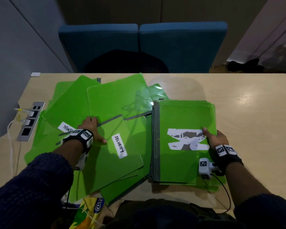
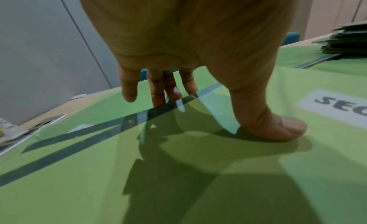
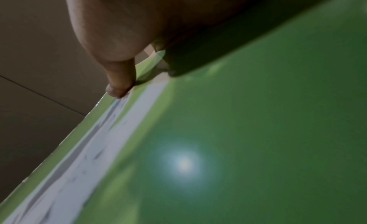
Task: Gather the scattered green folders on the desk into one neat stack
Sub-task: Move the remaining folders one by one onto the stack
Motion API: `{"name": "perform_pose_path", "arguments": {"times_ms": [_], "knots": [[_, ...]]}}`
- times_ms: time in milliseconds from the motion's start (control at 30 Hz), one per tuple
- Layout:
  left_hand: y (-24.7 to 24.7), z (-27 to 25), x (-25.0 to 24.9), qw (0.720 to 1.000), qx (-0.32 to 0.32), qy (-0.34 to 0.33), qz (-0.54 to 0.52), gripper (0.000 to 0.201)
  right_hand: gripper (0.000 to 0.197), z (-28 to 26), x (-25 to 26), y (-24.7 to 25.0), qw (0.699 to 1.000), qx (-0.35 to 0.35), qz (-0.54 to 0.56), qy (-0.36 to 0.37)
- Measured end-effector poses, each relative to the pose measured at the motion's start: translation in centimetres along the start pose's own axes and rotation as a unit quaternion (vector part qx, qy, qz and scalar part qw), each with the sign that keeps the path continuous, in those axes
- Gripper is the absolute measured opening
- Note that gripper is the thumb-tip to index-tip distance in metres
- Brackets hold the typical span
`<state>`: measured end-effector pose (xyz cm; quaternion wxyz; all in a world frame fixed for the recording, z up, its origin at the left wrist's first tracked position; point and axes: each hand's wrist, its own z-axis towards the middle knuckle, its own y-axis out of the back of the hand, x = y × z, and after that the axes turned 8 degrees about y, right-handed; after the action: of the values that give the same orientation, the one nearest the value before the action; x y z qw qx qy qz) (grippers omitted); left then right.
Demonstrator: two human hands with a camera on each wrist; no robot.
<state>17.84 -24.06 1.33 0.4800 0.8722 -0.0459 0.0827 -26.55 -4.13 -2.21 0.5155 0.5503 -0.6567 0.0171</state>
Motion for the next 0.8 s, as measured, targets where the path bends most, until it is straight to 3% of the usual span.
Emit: {"name": "perform_pose_path", "arguments": {"times_ms": [133,233,400,467,600,733,800], "knots": [[-0.3,0.0,1.3,1.0,0.022,0.011,0.016,0.116,0.056,0.2,-0.1,-0.1,1.0,-0.003,0.0,0.002],[0.2,0.0,2.2,0.997,0.076,0.007,0.0,0.125,0.057,0.2,-0.2,-0.1,1.0,-0.005,0.005,0.002],[4.5,-1.7,3.6,0.98,0.135,-0.097,-0.113,0.069,0.057,0.1,-0.1,0.0,1.0,-0.006,0.006,0.003],[7.0,-2.4,4.6,0.96,0.15,-0.108,-0.21,0.053,0.056,0.0,-0.2,0.1,1.0,-0.003,0.008,0.007],[11.9,-3.4,5.6,0.914,0.113,-0.144,-0.361,0.057,0.051,-0.4,-0.4,0.1,1.0,-0.007,0.023,0.017],[12.2,-5.3,0.8,0.831,0.064,-0.198,-0.515,0.067,0.055,-0.6,-0.5,0.1,0.999,-0.008,0.037,0.015],[9.7,-5.2,-3.3,0.82,0.057,-0.184,-0.539,0.055,0.061,-0.6,-0.5,0.2,0.999,-0.001,0.049,0.01]]}}
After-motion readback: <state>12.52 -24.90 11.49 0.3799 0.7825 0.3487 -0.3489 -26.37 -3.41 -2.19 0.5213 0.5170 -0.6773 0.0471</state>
